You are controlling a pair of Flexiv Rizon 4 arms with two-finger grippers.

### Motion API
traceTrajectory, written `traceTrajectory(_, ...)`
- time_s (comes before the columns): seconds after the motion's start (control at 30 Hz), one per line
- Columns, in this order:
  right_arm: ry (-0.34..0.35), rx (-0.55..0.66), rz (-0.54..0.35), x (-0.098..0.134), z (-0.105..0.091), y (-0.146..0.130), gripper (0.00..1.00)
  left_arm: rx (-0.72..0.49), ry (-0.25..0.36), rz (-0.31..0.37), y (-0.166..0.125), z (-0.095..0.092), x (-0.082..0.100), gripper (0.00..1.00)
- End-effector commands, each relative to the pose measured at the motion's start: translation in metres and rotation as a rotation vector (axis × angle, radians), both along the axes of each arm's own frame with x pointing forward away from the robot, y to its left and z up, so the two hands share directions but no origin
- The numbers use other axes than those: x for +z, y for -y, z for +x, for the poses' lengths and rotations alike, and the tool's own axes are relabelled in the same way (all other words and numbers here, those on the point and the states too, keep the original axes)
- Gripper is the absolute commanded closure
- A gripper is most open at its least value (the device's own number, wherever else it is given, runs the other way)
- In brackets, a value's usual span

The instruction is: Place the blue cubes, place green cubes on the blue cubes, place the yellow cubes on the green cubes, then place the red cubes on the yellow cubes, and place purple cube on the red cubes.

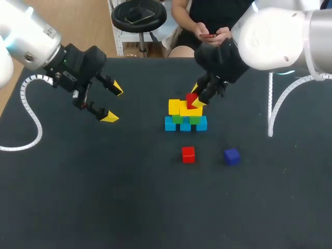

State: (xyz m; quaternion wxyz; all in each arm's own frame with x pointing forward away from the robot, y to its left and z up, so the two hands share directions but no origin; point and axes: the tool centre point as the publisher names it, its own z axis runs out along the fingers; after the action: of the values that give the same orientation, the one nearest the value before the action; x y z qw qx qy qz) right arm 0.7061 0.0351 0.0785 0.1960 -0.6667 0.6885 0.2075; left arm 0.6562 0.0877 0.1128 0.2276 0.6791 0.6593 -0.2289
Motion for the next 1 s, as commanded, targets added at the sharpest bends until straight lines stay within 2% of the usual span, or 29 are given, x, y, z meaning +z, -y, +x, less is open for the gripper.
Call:
traceTrajectory(0.03, -0.003, 0.003, 0.003, -0.0014, 0.0014, -0.0016, 0.58, -0.002, 0.003, -0.003, -0.0011, -0.0002, -0.0008, 0.00)
traceTrajectory(0.33, -0.003, 0.001, 0.001, -0.0013, 0.0004, -0.0021, 0.58, -0.002, 0.003, -0.003, -0.0011, -0.0002, -0.0008, 0.00)
traceTrajectory(0.47, 0.000, -0.005, -0.002, -0.0011, 0.0004, -0.0023, 0.75, -0.002, 0.003, -0.003, -0.0011, -0.0002, -0.0008, 0.00)
traceTrajectory(0.6, 0.002, -0.010, -0.003, -0.0006, 0.0007, -0.0025, 0.78, -0.002, 0.003, -0.003, -0.0011, -0.0002, -0.0008, 0.00)
traceTrajectory(0.67, 0.003, -0.012, -0.003, -0.0005, 0.0007, -0.0024, 0.76, -0.002, 0.003, -0.003, -0.0011, -0.0002, -0.0008, 0.00)
traceTrajectory(0.8, 0.003, -0.012, -0.003, -0.0006, 0.0004, -0.0019, 0.62, -0.002, 0.003, -0.003, -0.0011, -0.0002, -0.0008, 0.00)
traceTrajectory(0.97, 0.003, -0.014, -0.004, -0.0006, -0.0002, -0.0008, 0.51, -0.002, 0.003, -0.003, -0.0011, -0.0002, -0.0008, 0.00)
traceTrajectory(1.0, 0.004, -0.015, -0.004, -0.0004, -0.0004, -0.0004, 0.43, -0.002, 0.003, -0.003, -0.0011, -0.0002, -0.0008, 0.00)
